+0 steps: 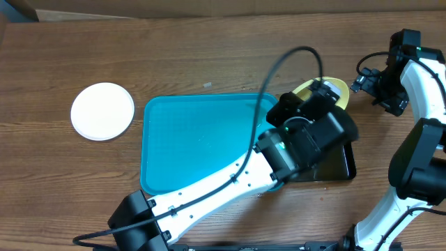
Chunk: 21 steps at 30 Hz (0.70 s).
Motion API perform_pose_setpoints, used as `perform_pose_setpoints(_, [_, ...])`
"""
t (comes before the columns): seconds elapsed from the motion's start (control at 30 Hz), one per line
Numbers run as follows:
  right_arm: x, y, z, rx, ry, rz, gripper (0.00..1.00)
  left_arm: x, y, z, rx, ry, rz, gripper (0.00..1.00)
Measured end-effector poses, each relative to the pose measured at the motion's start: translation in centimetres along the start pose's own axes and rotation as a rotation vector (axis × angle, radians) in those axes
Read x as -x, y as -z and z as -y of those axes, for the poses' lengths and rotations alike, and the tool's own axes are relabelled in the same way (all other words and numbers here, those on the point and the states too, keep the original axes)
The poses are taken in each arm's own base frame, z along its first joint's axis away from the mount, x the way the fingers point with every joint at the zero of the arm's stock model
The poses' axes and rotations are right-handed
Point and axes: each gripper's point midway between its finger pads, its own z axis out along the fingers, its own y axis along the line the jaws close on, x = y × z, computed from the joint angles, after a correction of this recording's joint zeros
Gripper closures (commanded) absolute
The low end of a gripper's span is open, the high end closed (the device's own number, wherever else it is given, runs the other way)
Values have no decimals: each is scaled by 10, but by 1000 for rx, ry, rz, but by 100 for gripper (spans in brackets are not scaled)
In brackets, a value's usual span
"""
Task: Clean dirty plates on tray and stack at the side
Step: 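Lift yellow plate with left gripper and swing it right over basin, then carry yellow plate left and stack it onto the white plates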
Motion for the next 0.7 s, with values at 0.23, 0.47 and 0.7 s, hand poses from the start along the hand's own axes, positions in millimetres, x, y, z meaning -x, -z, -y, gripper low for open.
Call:
perform_pose_setpoints(0.23, [0,0,0,0,0,0,0,26,21,-4,112,-119,95,96])
perform_pose_setpoints(0.47, [0,0,0,0,0,0,0,45,35,-12,201,-161,151,96])
perform_pose_setpoints(0.7, [0,0,0,0,0,0,0,47,37,-15,227,-180,154,96])
